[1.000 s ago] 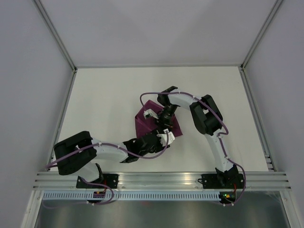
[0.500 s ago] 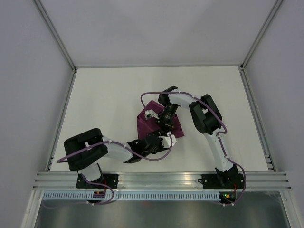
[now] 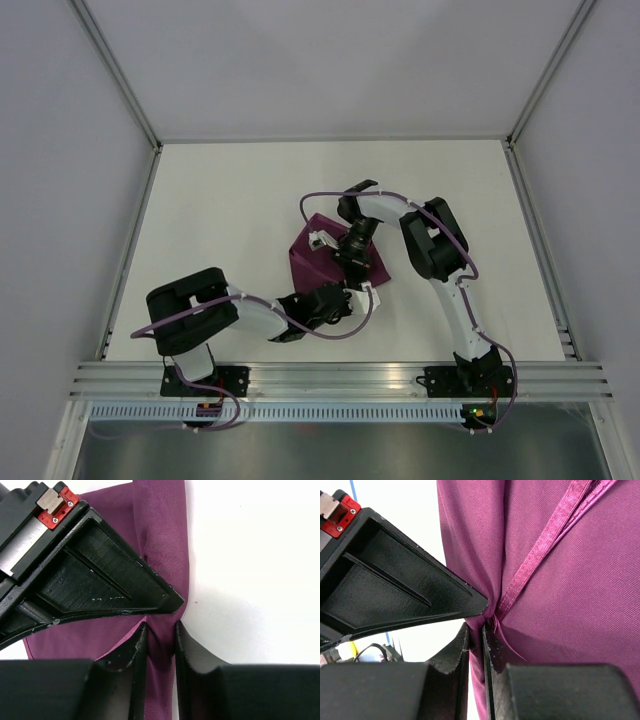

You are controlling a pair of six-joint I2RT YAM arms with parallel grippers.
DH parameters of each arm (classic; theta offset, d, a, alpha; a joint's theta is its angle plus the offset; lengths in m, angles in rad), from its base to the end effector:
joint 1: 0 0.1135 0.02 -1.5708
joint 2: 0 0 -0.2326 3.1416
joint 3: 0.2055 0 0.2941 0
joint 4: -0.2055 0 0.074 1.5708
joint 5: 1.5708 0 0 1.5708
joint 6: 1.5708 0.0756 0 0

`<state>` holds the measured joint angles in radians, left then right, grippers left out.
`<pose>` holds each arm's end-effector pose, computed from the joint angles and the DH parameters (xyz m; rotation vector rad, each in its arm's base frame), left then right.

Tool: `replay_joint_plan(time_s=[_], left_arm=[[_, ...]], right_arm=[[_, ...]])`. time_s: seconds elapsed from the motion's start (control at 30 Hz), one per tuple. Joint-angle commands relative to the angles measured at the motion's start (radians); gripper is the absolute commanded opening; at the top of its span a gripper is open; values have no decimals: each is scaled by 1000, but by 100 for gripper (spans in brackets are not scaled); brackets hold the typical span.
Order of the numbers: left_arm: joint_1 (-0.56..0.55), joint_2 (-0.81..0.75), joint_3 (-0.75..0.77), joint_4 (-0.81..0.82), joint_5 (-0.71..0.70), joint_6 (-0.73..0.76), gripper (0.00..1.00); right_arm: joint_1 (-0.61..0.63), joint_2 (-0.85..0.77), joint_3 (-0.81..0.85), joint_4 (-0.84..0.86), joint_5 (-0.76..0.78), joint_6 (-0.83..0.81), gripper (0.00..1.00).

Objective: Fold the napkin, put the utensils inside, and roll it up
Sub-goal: Roll the napkin with the utensil

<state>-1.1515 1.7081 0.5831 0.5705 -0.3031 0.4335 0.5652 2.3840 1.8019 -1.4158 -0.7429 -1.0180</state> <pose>0.1649 -0.3145 0.0331 1.3646 1.5952 -0.1102 0.3178 0.2621 0.0471 1.7425 -2.0382 -1.1443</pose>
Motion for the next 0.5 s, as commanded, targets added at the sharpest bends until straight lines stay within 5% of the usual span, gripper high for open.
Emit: replay_joint_plan(time_s=[0.0, 0.1, 0.3, 0.47], left_arm=[[22, 18, 30, -72, 33, -8, 17], [38, 9, 37, -107, 76, -41, 9], [98, -21, 24, -118, 234, -177, 2], [147, -15, 15, -98, 329, -278, 2]], right_arm=[[-4, 70, -6, 147, 168, -62, 0], [-5, 60, -7, 156, 155, -50, 1], [-48, -32, -7, 190, 50, -2, 38], [-105, -115, -25, 250, -30, 70, 47]])
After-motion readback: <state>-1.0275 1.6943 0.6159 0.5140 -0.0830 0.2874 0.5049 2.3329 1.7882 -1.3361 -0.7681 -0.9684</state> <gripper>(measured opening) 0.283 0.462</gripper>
